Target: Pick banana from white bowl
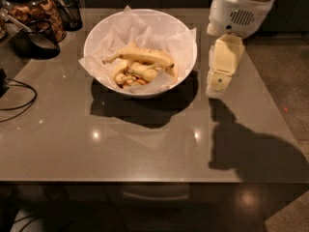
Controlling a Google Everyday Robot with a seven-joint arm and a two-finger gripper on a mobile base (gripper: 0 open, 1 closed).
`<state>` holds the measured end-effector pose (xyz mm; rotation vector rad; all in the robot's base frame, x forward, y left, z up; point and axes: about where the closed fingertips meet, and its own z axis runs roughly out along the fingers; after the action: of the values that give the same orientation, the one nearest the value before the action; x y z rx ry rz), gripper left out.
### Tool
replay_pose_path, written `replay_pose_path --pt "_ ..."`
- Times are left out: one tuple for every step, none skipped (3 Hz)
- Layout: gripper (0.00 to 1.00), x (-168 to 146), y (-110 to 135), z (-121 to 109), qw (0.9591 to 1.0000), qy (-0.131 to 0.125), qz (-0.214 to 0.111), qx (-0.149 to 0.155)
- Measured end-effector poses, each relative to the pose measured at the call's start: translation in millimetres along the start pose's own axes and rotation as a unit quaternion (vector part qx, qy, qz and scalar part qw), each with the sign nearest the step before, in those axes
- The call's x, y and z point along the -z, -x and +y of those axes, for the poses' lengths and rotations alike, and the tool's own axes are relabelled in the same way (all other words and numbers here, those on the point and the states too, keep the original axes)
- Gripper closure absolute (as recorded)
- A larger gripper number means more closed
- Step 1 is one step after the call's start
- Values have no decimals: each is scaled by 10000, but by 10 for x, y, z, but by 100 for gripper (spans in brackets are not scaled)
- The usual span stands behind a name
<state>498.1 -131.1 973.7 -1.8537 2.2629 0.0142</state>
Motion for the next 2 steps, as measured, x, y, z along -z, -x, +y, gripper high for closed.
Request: replay_pose_path --pt "0 0 76 -59 9999 -127 -103 28" --pt "0 36 257 -175 9993 -247 -277 68"
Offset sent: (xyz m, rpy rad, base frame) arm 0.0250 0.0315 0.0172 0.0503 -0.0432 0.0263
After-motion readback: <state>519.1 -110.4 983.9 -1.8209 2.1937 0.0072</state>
